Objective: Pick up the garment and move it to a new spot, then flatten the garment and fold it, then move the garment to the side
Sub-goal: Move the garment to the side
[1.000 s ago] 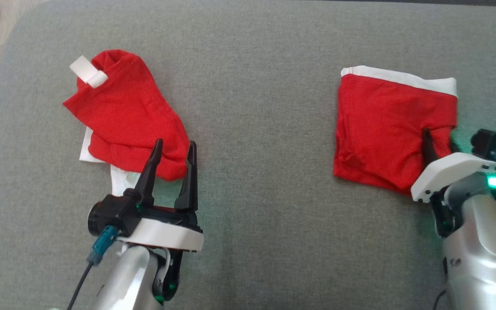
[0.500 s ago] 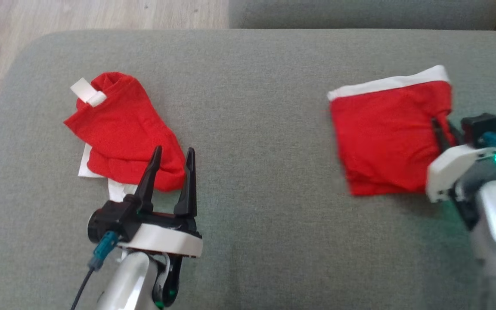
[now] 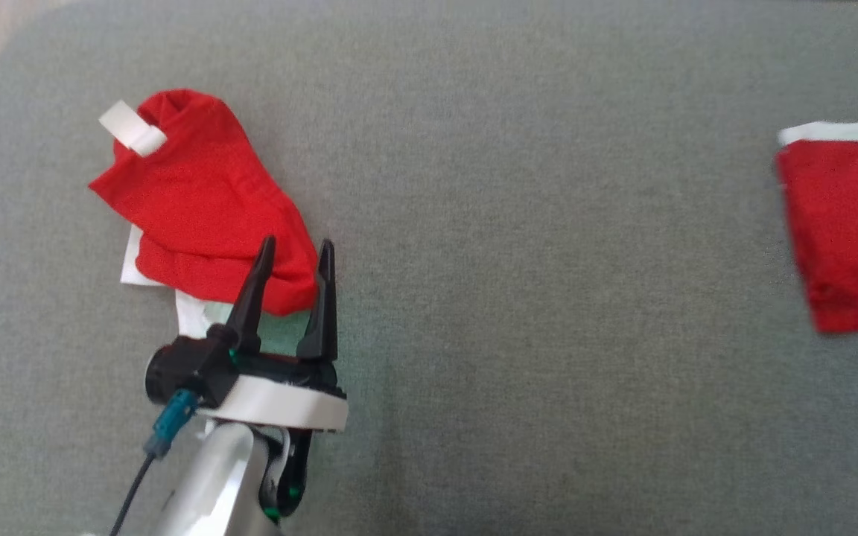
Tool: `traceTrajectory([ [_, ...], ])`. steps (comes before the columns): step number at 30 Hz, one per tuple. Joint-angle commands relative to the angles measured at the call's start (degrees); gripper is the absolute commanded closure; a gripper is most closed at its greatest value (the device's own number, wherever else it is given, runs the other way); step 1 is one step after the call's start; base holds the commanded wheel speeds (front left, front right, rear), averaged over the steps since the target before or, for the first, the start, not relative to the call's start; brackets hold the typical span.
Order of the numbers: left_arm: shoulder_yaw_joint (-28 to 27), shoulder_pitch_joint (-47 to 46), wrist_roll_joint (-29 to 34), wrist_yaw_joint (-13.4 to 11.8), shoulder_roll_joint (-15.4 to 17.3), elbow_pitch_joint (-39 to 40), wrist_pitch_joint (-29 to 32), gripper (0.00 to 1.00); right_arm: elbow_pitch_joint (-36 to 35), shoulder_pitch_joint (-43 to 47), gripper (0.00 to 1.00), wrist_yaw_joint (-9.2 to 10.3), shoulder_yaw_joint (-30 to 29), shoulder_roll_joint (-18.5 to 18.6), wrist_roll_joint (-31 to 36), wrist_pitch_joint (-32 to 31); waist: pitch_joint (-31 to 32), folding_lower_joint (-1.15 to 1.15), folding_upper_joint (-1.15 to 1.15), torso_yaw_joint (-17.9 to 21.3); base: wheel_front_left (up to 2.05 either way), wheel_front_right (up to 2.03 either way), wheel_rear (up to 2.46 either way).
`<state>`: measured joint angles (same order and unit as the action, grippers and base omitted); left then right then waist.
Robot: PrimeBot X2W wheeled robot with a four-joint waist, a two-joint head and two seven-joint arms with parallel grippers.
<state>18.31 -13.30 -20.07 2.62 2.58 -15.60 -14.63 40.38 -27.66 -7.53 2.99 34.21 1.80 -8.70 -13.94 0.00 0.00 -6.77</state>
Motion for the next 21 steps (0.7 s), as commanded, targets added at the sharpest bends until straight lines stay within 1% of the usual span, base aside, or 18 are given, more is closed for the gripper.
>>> traceTrajectory([
  [1,-2.10,-2.88,0.59,0.38,0.30,1.96,-0.37,0.00,-0.56,-1.71,1.00,0.04,-0.73,3.71,1.86,-0.24,-2.23,0.00,0.00,-0.50,0.00,0.00,0.00],
  [4,-1.87,-3.85,0.59,0.50,0.30,2.22,-0.37,0.00,0.51,-2.68,1.00,0.04,-3.77,5.62,3.92,0.25,-3.74,0.00,0.00,-0.79,0.00,0.00,0.00],
  [7,-1.58,-4.79,0.37,0.51,0.30,2.27,-0.37,0.00,1.47,-3.41,1.00,0.04,-6.38,6.29,5.50,1.14,-4.61,0.00,0.00,-1.04,0.00,0.00,0.00],
  [10,-1.43,-5.60,-0.03,0.40,0.30,2.35,-0.37,0.00,2.27,-4.09,1.00,0.04,-8.52,5.81,7.27,1.73,-5.33,0.00,0.00,-1.11,0.00,0.00,0.00],
  [15,-1.28,-5.81,-0.14,0.32,0.30,2.18,-0.37,0.00,2.22,-4.23,1.00,0.04,-10.19,4.43,9.15,1.82,-5.44,0.00,0.00,-0.98,0.00,0.00,0.00],
  [16,-1.29,-5.82,-0.18,0.30,0.30,2.11,-0.37,0.00,1.94,-4.29,0.22,0.04,-10.67,3.94,9.61,2.00,-5.35,0.00,0.00,-0.91,0.00,0.00,0.00],
  [17,-1.30,-5.82,-0.21,0.28,0.30,2.03,-0.37,0.00,1.63,-4.38,0.00,0.04,-11.41,3.39,9.99,2.13,-5.20,0.00,0.00,-0.84,0.00,0.00,0.00],
  [21,-1.48,-5.72,-0.14,0.25,0.30,1.66,-0.37,0.00,0.49,-4.17,0.00,0.04,-13.68,0.84,11.25,2.19,-3.83,0.00,0.00,-0.38,0.00,0.00,0.00],
])
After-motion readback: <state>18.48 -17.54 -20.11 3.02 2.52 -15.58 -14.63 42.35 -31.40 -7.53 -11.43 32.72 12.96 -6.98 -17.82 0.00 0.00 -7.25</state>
